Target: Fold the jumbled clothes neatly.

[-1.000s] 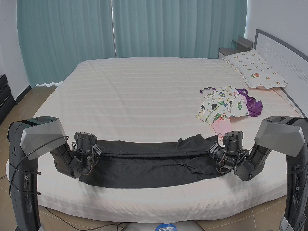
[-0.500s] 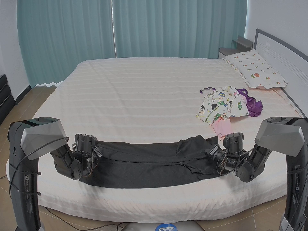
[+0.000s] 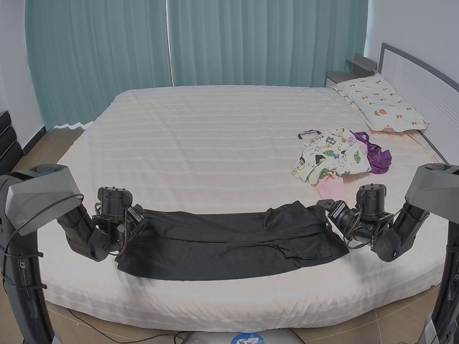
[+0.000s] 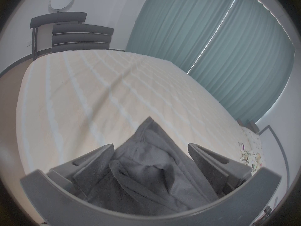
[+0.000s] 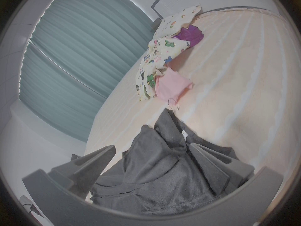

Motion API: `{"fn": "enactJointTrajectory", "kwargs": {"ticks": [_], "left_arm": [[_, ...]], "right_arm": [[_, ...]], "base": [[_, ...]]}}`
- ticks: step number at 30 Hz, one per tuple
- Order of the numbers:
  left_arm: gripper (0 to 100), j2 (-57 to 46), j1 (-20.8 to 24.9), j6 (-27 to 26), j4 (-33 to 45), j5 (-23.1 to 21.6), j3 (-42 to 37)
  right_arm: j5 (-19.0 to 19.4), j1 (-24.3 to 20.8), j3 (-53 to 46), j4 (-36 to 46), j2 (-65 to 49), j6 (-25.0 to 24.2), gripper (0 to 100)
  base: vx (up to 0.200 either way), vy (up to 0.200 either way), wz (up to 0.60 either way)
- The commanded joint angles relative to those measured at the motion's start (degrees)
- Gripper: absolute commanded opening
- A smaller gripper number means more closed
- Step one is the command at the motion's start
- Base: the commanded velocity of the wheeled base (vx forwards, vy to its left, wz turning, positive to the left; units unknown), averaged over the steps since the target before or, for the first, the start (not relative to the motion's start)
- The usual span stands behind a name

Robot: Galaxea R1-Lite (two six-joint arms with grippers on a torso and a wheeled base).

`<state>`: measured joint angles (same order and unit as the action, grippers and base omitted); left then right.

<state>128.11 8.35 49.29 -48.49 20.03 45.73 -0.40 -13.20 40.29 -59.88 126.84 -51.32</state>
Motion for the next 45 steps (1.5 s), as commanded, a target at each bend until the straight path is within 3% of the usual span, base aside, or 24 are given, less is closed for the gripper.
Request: {"fn": "enactJointTrajectory", "kwargs": {"ticks": [1,6,14,19,33,34,45], "left_arm": [[100,-3.7,-2.0,3.4,0.1,-2.4,-1.5],[100,-3.5,-2.1,8.8,-0.1,-8.4,-3.9],[100,-2.7,-2.2,10.7,-0.5,-9.0,-4.2],[100,-2.6,-2.2,10.7,-2.3,-9.0,-5.3],[100,-2.6,-1.7,10.7,-2.6,-9.0,-5.8],[100,-2.6,-1.8,10.7,-2.6,-9.0,-5.8],[100,-2.3,-1.7,10.7,-2.7,-9.0,-5.8]], "right_arm": [[4.2,0.6,1.7,2.1,-1.4,1.4,100],[8.7,0.3,8.2,7.4,1.3,5.4,100],[12.6,0.2,19.1,16.9,7.5,13.8,100],[12.3,-0.2,22.2,18.9,9.7,17.1,100],[11.9,1.3,23.0,19.5,12.4,17.7,100],[11.7,1.2,23.1,19.4,12.7,17.7,0],[10.2,2.1,18.5,18.7,10.3,17.2,0]], "base": [[0.0,0.0,0.0],[0.0,0.0,0.0],[0.0,0.0,0.0],[0.0,0.0,0.0],[0.0,0.0,0.0],[0.0,0.0,0.0],[0.0,0.0,0.0]]}}
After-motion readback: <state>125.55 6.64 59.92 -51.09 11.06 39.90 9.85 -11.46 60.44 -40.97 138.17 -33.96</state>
